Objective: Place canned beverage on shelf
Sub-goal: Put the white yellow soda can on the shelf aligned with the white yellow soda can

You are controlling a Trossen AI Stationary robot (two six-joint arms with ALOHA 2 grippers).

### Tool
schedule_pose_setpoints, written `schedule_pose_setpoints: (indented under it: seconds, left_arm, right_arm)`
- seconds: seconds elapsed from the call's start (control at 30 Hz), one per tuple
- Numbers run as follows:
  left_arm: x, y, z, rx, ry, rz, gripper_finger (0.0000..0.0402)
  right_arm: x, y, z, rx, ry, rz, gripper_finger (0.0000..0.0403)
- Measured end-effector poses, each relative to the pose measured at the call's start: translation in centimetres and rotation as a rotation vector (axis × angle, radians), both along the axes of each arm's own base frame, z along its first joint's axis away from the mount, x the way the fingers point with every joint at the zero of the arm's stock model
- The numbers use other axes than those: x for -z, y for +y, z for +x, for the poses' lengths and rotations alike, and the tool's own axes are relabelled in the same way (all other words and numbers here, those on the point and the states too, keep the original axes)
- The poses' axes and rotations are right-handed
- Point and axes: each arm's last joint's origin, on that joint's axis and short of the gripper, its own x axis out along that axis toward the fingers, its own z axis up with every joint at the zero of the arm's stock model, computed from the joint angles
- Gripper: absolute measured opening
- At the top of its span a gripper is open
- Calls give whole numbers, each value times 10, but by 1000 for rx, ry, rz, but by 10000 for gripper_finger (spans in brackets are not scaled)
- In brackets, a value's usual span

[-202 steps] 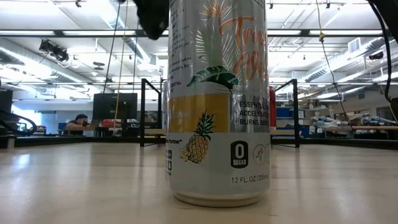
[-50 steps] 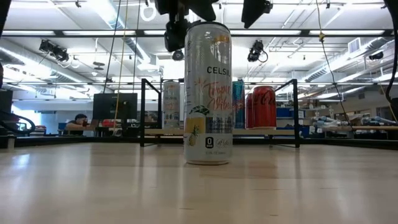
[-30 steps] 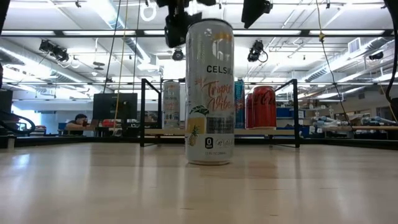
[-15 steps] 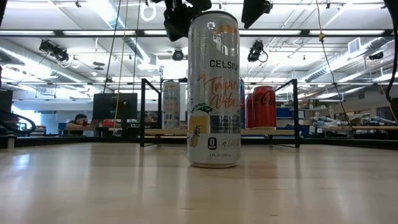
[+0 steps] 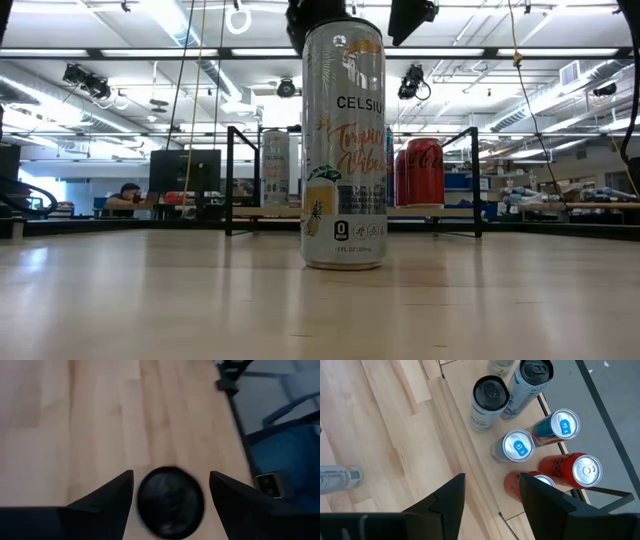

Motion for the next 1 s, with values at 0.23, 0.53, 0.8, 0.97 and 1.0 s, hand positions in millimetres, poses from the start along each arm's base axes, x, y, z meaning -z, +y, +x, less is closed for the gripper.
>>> schedule_pose_setpoints:
  seconds: [0.23, 0.53, 0.8, 0.97, 1.0]
  left_arm:
    - [-1, -3, 0, 13, -3, -40, 276]
    - [7, -12, -2, 16, 12, 70, 313]
    - [16, -13, 2, 30, 39, 91, 314]
    - [33, -14, 8, 29, 80, 101, 314]
    - [36, -15, 10, 27, 82, 102, 314]
  right_arm:
    - [0, 0, 0, -1, 0, 1, 194]
    - [0, 0, 0, -2, -1, 3, 194]
    - [0, 0, 0, -3, 0, 4, 194]
    - [0, 0, 0, -3, 0, 3, 194]
    - [0, 0, 0, -3, 0, 3, 194]
